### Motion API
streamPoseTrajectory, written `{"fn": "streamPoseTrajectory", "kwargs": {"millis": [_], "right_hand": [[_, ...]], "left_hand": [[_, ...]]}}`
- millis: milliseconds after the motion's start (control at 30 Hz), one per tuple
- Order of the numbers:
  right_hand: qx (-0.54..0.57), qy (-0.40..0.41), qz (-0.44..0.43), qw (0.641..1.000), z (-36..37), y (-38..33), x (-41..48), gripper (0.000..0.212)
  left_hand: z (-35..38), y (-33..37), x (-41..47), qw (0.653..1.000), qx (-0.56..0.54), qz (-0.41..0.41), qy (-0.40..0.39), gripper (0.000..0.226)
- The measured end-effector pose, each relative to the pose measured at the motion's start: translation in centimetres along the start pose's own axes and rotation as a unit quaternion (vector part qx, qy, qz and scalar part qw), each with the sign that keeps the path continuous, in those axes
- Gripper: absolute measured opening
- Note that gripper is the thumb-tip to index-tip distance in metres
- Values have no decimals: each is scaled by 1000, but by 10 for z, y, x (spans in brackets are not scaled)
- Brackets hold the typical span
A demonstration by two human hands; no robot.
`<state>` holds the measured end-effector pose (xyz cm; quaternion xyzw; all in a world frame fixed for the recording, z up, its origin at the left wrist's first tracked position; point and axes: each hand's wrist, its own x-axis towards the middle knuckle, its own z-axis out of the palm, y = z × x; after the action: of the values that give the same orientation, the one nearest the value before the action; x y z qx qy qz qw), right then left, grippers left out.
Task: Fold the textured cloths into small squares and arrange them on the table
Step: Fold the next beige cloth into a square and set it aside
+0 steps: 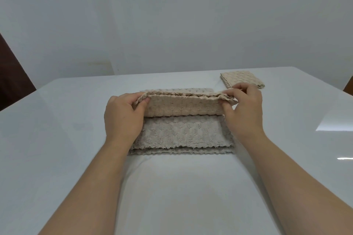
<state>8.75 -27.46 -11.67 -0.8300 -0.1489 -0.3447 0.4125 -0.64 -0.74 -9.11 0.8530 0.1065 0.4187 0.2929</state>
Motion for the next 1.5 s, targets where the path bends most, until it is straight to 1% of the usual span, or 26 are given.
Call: {"fn": "streamPoseTrajectory", "kwargs": {"millis": [167,233,333,433,600,667,800,867,933,967,1033,1100,1167,1333,1500], "right_hand": [[4,10,-22,1000,-3,1,1,24],[-3,1,-26,1000,-4,-1,1,27],[5,-22,1,1000,-3,-4,1,27],[17,-20,31,999,-3,-3,1,24],[6,-20,40,999,-2,-1,1,21],[-1,-22,47,999,-2,0,1,21],[-1,-26,62,998,-1,1,1,20],[-4,-25,65,998,-1,0,1,20],[-12,-22,65,998,-1,-1,1,22],[-17,-19,63,998,-1,-1,1,24],[-28,-20,64,997,-1,-2,0,27],[-33,-25,69,997,-1,-1,0,29],[-35,-29,73,996,-2,-2,0,30],[-25,-32,78,996,-3,-3,-1,29],[-19,-30,81,996,-4,-3,-2,28]], "left_hand": [[1,2,-2,1000,4,-24,11,22],[1,0,-2,999,1,-31,11,22],[0,-2,-1,999,-2,-36,20,28],[0,-3,0,999,9,-44,19,32],[0,-4,0,998,13,-54,5,37],[0,-5,1,998,17,-61,2,45],[-1,-4,0,998,11,-67,-2,49],[-1,-3,0,998,4,-58,-9,44],[-1,-3,1,999,-16,-42,-17,20],[-2,-1,1,999,-24,-34,-22,16],[-3,1,1,999,-38,-11,-31,33],[-3,2,1,999,-38,15,-30,37],[-3,1,1,998,-43,23,-27,32],[-6,4,0,997,-75,-28,-14,7],[-5,4,0,997,-68,-45,-15,6]]}}
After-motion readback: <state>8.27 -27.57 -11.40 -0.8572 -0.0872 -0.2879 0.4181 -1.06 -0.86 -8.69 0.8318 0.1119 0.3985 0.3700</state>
